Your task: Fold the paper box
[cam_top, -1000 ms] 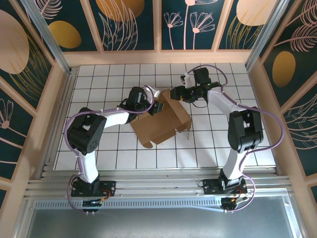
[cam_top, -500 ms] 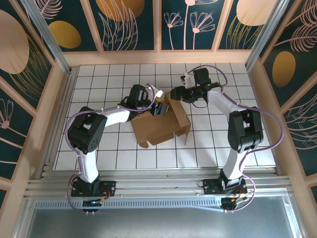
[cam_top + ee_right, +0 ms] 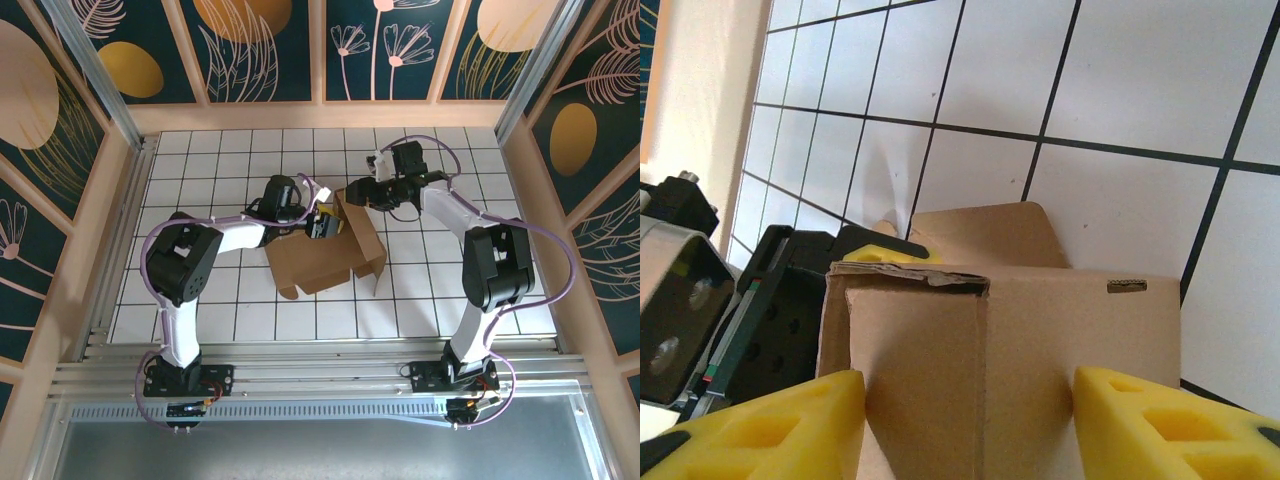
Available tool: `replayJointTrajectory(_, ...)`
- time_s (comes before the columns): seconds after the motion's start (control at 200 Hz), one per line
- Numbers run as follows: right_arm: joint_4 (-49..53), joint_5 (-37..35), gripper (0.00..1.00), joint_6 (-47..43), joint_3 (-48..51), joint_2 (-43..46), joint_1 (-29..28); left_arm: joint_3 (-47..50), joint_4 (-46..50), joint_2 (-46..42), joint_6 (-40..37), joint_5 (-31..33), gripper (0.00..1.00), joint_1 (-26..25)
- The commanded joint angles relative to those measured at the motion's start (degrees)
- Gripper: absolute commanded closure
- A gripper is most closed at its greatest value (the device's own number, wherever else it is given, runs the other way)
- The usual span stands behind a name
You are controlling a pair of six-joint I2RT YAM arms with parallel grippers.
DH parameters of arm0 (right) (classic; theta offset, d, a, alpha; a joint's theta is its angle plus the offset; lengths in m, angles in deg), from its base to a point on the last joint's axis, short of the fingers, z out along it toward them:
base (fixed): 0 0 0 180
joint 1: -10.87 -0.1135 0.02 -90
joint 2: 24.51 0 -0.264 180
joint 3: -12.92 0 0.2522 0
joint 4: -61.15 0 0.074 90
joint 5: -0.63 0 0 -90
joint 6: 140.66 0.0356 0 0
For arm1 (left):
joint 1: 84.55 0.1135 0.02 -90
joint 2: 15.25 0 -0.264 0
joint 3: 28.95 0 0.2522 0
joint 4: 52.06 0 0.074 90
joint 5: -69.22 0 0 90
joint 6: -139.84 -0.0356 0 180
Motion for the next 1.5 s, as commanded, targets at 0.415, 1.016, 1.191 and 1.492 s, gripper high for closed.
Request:
replayJointTrajectory(0.415, 1.34, -1.28, 0.44, -1.52, 0.09, 1.27, -0.22, 14.31, -4.36, -24.25, -8.86, 9.25, 0.33, 5.22)
replayJointTrajectory(1.016, 2.39, -0.43, 0.44, -1.49, -1.73, 0.54, -0.48, -12.06, 19.55, 1.29, -39.48, -3.35, 0.41, 8.46)
replayJointTrajectory(1.191, 2.31, -0.18, 0.45, -1.54, -1.38, 0.5, -0.56, -12.72, 19.73, 3.96, -44.62, -3.5, 0.48, 5.98)
replayJointTrajectory(1.492, 1.35, 0.21, 0.45, -1.37, -0.41, 0.39, -0.74, -15.83, 17.57, 7.63, -43.63, -3.49, 0.48, 2.53)
